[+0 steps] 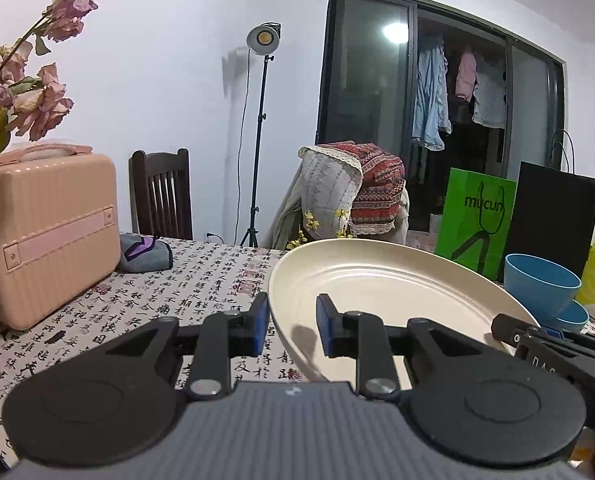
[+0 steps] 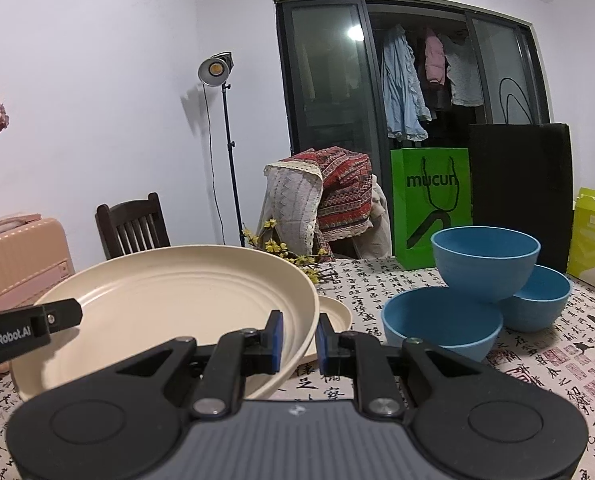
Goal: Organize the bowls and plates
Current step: 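Carry the held cream plates with both grippers past the blue bowls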
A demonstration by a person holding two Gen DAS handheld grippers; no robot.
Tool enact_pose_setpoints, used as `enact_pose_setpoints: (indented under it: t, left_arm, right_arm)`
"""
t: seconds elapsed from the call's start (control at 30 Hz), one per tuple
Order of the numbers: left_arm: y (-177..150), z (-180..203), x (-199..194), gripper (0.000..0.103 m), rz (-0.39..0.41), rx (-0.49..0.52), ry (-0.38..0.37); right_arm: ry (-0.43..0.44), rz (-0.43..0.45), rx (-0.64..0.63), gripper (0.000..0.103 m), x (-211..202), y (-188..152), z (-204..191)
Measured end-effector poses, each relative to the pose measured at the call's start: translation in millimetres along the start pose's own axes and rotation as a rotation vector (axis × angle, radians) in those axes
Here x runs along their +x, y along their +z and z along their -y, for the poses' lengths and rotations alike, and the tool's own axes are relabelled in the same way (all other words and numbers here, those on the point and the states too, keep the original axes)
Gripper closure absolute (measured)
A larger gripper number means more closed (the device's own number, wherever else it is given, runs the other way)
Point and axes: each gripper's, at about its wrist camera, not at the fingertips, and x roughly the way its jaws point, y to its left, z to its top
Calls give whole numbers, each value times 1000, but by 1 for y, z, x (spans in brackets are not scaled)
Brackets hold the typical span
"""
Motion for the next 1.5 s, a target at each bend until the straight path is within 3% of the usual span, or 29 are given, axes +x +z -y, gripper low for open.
enact_pose_setpoints:
  t: [1.5]
  left_arm:
    - [-26, 32, -19, 78, 2, 6, -75]
  right_arm:
    - [-55, -6, 43, 86, -30, -24, 44]
